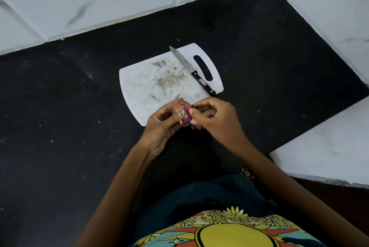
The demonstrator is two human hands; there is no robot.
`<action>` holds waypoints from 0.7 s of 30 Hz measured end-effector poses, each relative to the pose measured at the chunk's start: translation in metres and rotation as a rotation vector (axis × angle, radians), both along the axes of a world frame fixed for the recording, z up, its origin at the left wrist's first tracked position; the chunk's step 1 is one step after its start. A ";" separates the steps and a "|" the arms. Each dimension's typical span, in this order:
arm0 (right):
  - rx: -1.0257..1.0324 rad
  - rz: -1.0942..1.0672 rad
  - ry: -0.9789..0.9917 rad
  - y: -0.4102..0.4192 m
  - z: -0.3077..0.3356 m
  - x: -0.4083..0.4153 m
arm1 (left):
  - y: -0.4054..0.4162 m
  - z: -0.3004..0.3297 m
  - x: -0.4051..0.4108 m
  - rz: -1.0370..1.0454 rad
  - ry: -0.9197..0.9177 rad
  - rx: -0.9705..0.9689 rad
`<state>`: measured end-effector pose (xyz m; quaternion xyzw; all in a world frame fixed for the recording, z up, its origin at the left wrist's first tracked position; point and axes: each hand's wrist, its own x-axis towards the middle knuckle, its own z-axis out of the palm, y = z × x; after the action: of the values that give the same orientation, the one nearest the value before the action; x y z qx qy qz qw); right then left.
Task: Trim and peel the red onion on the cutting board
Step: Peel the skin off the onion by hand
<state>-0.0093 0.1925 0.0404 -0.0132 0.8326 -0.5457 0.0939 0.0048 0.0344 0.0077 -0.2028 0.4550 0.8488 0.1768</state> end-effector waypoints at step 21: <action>-0.034 -0.129 -0.201 0.013 -0.027 -0.009 | -0.003 0.000 0.002 -0.057 -0.043 0.090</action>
<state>-0.0182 0.2055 0.0135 0.0938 0.8087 -0.5632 0.1414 0.0065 0.0317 0.0080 -0.1998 0.4179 0.8586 0.2196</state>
